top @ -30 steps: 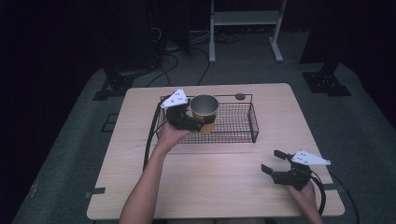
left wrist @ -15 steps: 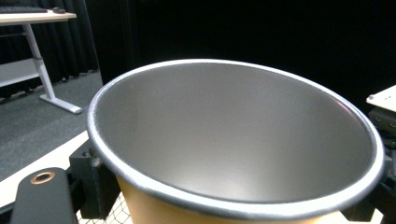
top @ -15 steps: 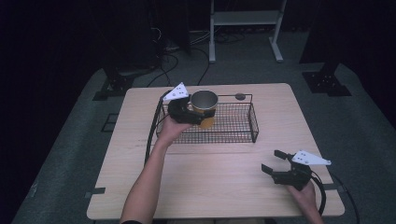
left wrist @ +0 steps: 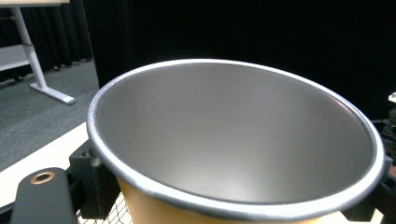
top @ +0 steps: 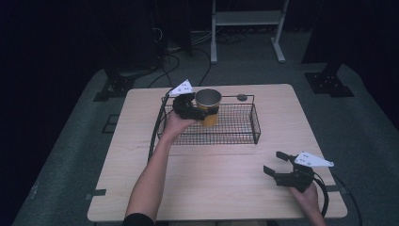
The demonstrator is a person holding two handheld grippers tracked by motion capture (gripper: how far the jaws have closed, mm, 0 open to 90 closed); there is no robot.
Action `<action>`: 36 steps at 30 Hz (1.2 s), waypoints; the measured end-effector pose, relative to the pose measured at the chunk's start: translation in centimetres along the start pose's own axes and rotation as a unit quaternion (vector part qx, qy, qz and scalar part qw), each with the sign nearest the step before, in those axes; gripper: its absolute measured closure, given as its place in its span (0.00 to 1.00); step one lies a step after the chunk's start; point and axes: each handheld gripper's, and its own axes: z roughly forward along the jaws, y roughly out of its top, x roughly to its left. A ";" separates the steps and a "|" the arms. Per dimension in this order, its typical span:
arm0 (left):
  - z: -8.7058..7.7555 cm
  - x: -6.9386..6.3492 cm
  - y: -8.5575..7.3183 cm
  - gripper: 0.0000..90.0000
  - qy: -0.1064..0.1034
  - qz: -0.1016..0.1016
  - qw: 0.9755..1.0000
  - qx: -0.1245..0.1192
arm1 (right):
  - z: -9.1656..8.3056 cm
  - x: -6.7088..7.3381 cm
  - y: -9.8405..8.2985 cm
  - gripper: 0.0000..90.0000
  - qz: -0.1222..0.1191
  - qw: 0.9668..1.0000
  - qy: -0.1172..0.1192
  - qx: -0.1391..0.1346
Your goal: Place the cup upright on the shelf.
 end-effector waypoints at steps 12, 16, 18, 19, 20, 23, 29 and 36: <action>1.9 1.2 -0.4 0.15 -0.006 -0.010 1.000 0.009 | 0.0 0.1 0.0 0.15 -0.002 1.000 0.001 0.001; 2.6 1.6 -0.5 0.15 -0.015 -0.012 1.000 0.008 | 0.0 0.1 0.0 0.15 -0.002 1.000 0.002 0.001; 2.9 1.8 -0.7 0.15 -0.015 -0.008 1.000 0.013 | 0.0 0.1 0.0 0.15 -0.002 1.000 0.003 0.002; 2.9 1.8 -0.7 0.15 -0.015 -0.008 1.000 0.013 | 0.0 0.1 0.0 0.15 -0.002 1.000 0.003 0.002; 3.1 1.9 -0.9 0.15 -0.019 -0.011 1.000 0.013 | 0.0 0.1 0.0 0.15 -0.002 1.000 0.004 0.001; 3.3 2.1 -1.2 0.15 -0.022 -0.010 1.000 0.016 | 0.0 0.2 0.0 0.15 -0.002 1.000 0.004 0.001; 3.6 2.7 -1.6 0.15 -0.022 -0.003 1.000 0.021 | 0.0 0.1 0.0 0.15 -0.002 1.000 0.004 0.001; 4.4 3.3 -1.7 0.15 -0.042 0.010 0.997 0.066 | 0.1 0.1 0.0 0.15 -0.003 1.000 0.005 0.001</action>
